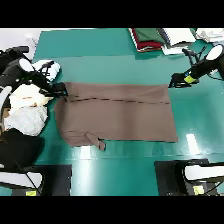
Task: Fold the shirts.
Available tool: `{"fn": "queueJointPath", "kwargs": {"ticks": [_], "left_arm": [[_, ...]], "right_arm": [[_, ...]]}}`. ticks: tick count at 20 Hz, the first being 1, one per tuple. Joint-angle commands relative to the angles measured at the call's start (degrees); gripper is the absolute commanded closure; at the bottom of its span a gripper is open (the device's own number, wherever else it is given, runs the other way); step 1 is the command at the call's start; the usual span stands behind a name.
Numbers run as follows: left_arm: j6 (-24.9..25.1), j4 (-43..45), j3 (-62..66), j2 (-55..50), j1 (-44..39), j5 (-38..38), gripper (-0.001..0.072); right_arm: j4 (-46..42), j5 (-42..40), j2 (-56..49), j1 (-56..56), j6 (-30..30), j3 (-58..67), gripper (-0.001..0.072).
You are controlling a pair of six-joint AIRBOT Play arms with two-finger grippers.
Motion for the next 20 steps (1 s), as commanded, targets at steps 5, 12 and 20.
{"fn": "queueJointPath", "kwargs": {"ticks": [5,12,20], "left_arm": [[-7.45,3.93,-35.21,30.71,0.0,-1.53,0.0117],[-8.28,-8.11,-54.36,40.11,-2.47,4.02,0.0117],[-9.9,-14.47,-55.49,40.11,-9.79,15.89,0.0569]], "right_arm": [[0.22,3.26,14.51,0.02,-0.04,-0.44,0.03],[0.61,3.74,18.73,0.09,-0.02,-0.44,0.03],[0.09,5.44,20.96,0.07,-0.02,-0.44,0.03]]}}
